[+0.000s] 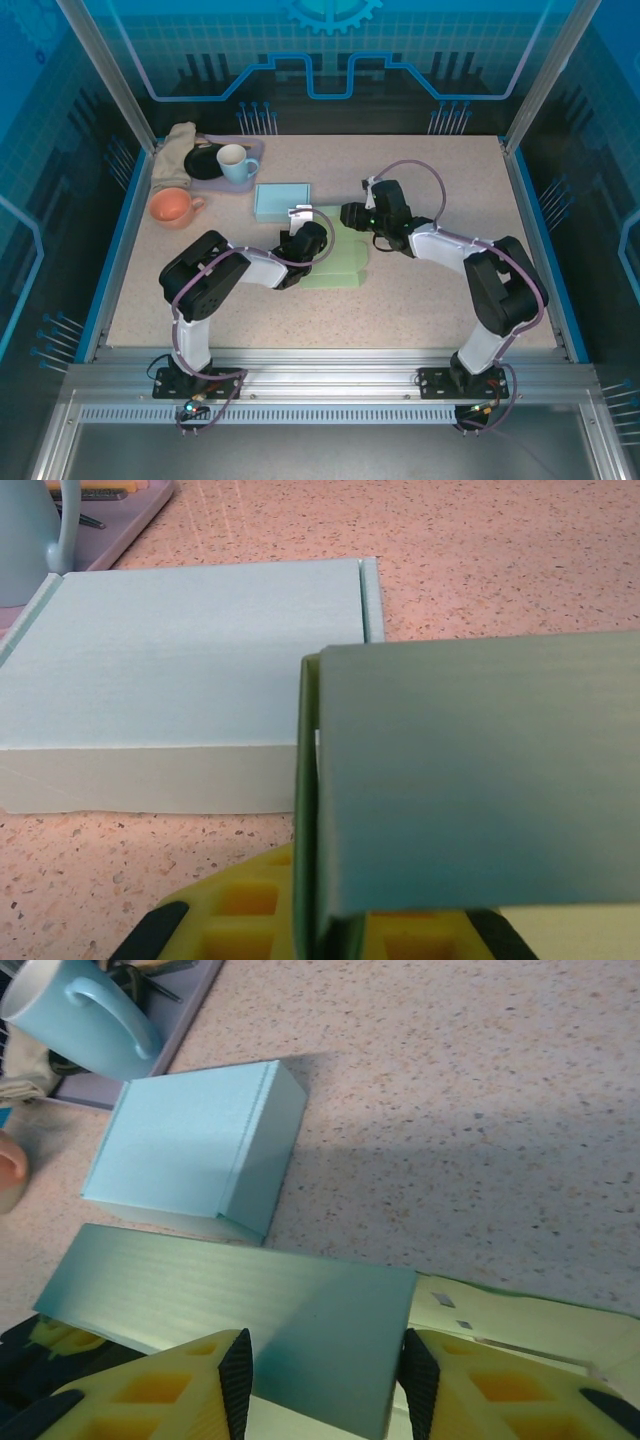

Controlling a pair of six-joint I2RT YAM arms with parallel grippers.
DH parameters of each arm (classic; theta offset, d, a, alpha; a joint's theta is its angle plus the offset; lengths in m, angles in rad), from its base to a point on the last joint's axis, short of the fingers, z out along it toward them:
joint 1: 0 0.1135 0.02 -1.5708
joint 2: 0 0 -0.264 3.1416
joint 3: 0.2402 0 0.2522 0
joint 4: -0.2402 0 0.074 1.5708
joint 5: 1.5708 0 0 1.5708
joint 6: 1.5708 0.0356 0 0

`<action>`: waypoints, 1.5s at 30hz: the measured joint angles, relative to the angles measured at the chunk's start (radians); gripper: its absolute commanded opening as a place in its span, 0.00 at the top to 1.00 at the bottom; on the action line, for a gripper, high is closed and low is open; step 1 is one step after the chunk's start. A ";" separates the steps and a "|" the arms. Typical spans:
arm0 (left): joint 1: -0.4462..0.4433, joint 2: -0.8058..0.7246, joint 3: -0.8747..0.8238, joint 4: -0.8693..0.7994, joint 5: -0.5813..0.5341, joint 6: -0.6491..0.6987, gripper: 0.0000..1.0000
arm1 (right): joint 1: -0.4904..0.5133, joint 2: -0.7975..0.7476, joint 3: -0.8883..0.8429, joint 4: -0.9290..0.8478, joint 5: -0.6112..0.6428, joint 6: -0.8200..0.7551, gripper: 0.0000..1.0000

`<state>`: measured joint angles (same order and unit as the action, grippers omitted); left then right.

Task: Fold the paper box

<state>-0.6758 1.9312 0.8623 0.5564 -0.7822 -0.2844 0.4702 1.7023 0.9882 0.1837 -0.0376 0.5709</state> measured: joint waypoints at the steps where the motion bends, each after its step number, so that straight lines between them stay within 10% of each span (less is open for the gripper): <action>1: 0.002 0.000 0.000 0.000 0.000 0.000 0.92 | -0.004 0.003 -0.001 0.011 -0.014 0.010 0.56; 45: 0.007 0.002 0.001 -0.001 -0.006 0.007 0.93 | -0.066 0.117 -0.192 0.246 0.061 -0.033 0.55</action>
<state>-0.6685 1.9331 0.8631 0.5556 -0.7883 -0.2775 0.4046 1.8194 0.7959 0.4301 0.0231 0.5377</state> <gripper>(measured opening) 0.099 0.453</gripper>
